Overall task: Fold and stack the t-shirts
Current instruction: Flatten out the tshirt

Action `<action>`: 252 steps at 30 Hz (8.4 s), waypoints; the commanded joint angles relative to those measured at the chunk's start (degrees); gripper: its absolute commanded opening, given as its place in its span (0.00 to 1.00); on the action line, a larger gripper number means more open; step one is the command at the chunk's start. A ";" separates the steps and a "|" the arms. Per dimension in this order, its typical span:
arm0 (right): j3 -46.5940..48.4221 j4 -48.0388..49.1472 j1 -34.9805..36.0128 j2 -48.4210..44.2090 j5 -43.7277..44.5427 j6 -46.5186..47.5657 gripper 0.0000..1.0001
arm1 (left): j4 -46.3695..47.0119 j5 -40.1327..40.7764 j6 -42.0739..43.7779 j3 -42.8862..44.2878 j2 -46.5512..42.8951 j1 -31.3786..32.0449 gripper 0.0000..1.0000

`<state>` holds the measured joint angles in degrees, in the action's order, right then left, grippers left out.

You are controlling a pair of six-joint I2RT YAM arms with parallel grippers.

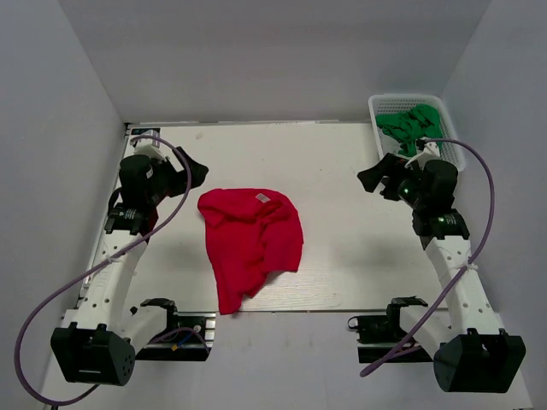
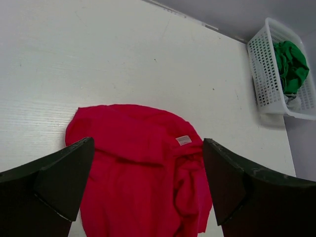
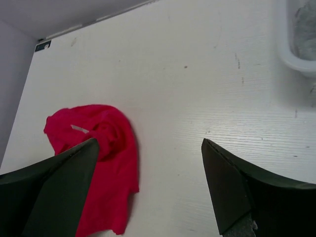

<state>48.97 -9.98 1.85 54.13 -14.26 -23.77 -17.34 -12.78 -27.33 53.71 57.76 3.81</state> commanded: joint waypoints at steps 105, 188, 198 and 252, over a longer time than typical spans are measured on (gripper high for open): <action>54.68 -6.39 24.34 58.40 26.48 23.42 0.90 | -12.29 0.12 -2.37 56.26 61.81 -0.39 0.99; 14.98 -6.89 19.26 51.68 18.39 -0.58 0.90 | -11.31 14.19 -9.58 14.03 54.03 17.28 0.99; 17.32 -6.29 17.49 46.43 10.06 11.11 0.90 | -13.96 10.32 -6.86 23.03 51.95 17.28 0.99; -23.98 -14.27 18.02 12.87 7.85 -4.96 0.90 | -17.64 6.45 -3.25 59.58 85.59 27.91 0.99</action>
<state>30.87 -9.10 19.68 71.70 -7.51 -22.96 -26.92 -11.79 -30.26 116.22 139.44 32.80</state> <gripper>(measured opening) 0.904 0.992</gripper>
